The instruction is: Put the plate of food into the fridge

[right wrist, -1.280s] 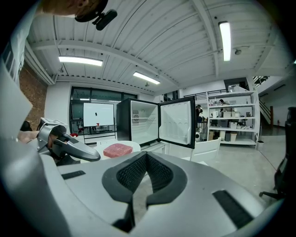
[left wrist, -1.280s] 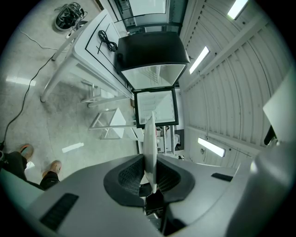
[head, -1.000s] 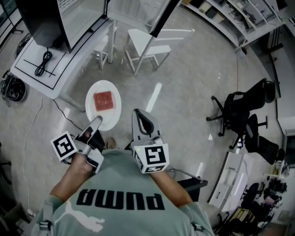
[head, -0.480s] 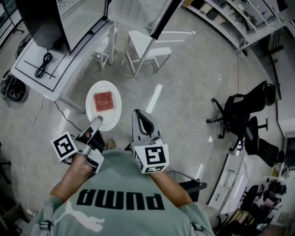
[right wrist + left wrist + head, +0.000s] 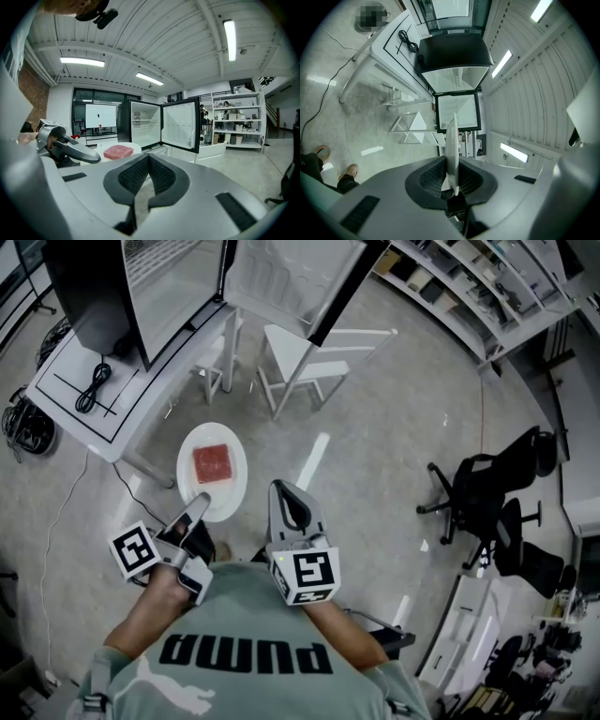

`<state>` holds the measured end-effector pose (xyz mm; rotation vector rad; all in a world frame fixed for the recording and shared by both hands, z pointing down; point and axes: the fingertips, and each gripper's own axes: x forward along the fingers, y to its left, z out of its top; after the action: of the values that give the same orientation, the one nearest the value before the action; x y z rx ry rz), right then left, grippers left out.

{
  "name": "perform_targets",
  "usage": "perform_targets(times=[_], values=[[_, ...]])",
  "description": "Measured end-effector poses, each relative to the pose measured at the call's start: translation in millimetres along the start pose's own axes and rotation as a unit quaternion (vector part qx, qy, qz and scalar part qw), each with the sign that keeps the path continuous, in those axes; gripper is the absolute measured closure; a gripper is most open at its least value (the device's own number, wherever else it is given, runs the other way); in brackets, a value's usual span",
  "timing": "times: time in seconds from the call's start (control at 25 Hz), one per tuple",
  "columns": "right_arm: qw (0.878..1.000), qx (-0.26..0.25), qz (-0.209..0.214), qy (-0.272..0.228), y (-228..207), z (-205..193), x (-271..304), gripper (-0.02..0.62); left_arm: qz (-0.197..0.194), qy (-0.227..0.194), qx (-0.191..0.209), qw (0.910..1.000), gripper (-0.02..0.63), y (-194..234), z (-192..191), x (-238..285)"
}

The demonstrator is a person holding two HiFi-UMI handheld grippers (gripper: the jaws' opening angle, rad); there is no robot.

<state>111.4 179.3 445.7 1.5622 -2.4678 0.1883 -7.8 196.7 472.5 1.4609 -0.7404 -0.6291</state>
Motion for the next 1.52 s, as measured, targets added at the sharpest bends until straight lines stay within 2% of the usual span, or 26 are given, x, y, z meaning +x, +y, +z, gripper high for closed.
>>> perform_targets(times=[0.68, 1.08, 1.52], values=[[0.999, -0.006, 0.033, -0.003, -28.8, 8.7, 26.0, 0.591, 0.003, -0.038, 0.002, 0.9993, 0.558, -5.1, 7.5, 29.4], [0.999, 0.001, 0.049, -0.011, -75.6, 24.0, 48.1, 0.591, 0.013, -0.059, 0.009, 0.9981, 0.558, -17.5, 6.4, 74.9], [0.995, 0.001, 0.102, -0.025, -118.8, 42.1, 67.5, 0.591, 0.023, -0.108, 0.014, 0.9938, 0.558, -38.1, -1.1, 115.9]])
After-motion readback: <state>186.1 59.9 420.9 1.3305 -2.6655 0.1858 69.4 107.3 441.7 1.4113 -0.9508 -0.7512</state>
